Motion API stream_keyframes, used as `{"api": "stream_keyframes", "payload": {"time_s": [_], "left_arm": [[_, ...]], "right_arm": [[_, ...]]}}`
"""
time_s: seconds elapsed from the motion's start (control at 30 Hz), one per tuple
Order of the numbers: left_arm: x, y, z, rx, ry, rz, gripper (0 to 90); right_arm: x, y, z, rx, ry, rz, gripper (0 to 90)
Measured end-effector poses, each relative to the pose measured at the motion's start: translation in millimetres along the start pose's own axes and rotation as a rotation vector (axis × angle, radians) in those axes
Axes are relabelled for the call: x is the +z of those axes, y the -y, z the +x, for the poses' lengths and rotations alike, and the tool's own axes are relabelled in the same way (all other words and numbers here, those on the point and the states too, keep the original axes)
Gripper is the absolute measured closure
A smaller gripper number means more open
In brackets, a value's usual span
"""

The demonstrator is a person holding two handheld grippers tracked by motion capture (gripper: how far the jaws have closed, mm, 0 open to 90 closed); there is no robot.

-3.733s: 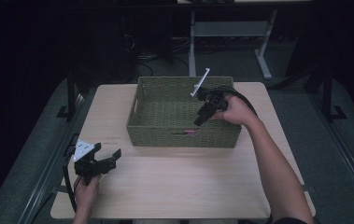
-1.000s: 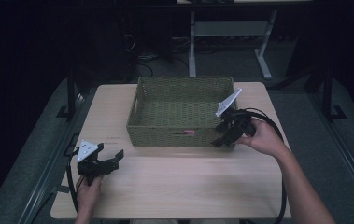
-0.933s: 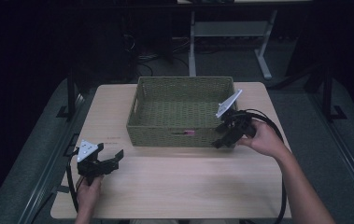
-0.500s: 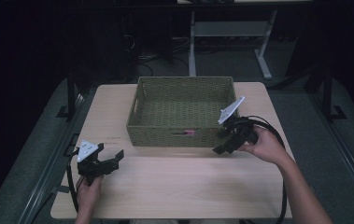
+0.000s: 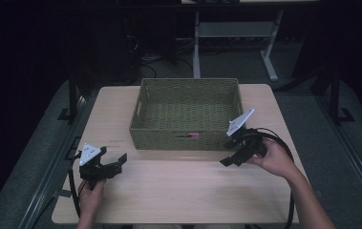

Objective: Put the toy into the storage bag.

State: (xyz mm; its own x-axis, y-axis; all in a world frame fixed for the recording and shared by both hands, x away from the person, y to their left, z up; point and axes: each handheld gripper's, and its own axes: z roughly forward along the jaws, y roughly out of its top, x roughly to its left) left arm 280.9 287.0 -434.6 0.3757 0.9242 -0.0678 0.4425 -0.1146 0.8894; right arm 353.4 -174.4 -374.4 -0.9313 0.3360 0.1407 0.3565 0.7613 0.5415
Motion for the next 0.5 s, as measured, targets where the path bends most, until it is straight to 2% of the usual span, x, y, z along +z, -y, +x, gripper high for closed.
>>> {"api": "stream_keyframes", "payload": {"time_s": [0.5], "left_arm": [[0.6, 0.3, -1.1, 0.004, 0.002, 0.002, 13.0]], "right_arm": [[7.2, 26.0, 4.5, 0.028, -0.001, -0.013, 30.0]]}}
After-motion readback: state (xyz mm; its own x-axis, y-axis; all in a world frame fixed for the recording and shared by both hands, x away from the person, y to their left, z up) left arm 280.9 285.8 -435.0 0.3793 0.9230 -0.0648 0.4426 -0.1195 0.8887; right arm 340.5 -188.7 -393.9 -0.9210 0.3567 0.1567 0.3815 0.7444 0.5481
